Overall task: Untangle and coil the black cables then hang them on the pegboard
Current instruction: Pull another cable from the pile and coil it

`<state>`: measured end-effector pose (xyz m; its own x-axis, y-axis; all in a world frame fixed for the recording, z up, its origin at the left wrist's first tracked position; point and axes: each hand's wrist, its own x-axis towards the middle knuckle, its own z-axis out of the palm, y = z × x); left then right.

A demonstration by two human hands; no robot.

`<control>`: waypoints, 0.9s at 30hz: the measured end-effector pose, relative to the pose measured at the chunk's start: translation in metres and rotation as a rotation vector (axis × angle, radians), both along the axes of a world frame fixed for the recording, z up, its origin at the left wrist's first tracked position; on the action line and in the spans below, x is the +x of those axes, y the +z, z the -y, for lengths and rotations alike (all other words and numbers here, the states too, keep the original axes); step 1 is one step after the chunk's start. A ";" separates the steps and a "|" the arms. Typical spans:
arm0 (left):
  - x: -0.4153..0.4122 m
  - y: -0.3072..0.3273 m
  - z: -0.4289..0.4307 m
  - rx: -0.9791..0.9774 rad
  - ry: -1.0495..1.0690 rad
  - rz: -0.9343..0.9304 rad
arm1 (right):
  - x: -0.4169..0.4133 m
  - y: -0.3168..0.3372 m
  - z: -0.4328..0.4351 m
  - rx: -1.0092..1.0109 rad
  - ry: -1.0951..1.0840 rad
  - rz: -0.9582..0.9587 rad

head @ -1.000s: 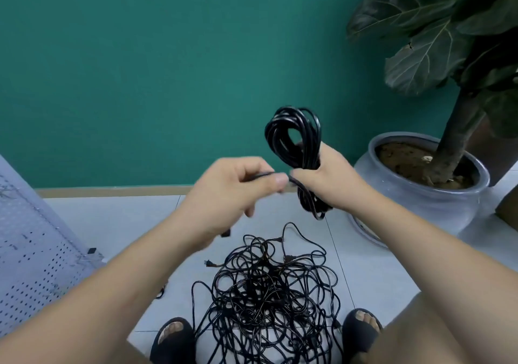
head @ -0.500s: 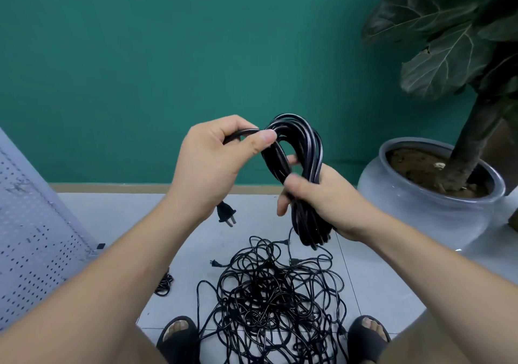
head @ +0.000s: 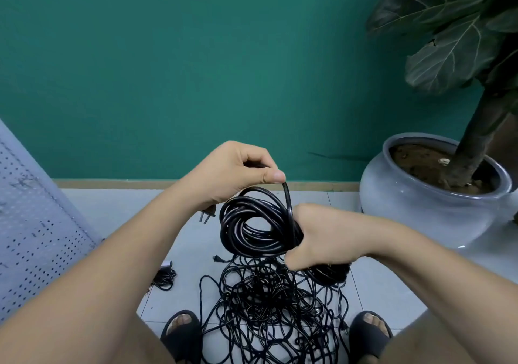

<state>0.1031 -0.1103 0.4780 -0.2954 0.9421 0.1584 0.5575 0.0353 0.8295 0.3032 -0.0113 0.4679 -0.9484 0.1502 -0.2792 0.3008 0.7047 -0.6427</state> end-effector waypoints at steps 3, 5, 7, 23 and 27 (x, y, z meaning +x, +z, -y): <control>-0.008 -0.011 -0.005 -0.078 -0.076 0.060 | 0.002 0.004 0.002 0.005 -0.039 -0.054; -0.009 -0.025 -0.007 -0.065 -0.103 -0.001 | 0.001 0.010 -0.002 0.041 -0.099 -0.126; -0.001 -0.038 -0.012 -0.081 -0.072 -0.102 | 0.003 0.017 -0.010 0.061 -0.198 -0.176; 0.079 -0.057 -0.021 -0.327 0.032 -0.614 | -0.007 -0.011 -0.077 0.405 -0.520 -0.238; 0.072 -0.036 -0.006 -0.282 0.008 -0.699 | -0.013 -0.022 -0.080 0.539 -0.422 -0.134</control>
<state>0.1750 -0.1039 0.4425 -0.2217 0.9730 0.0640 0.9494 0.2004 0.2418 0.2899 0.0689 0.4454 -0.7996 0.5982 0.0534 0.5616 0.7762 -0.2867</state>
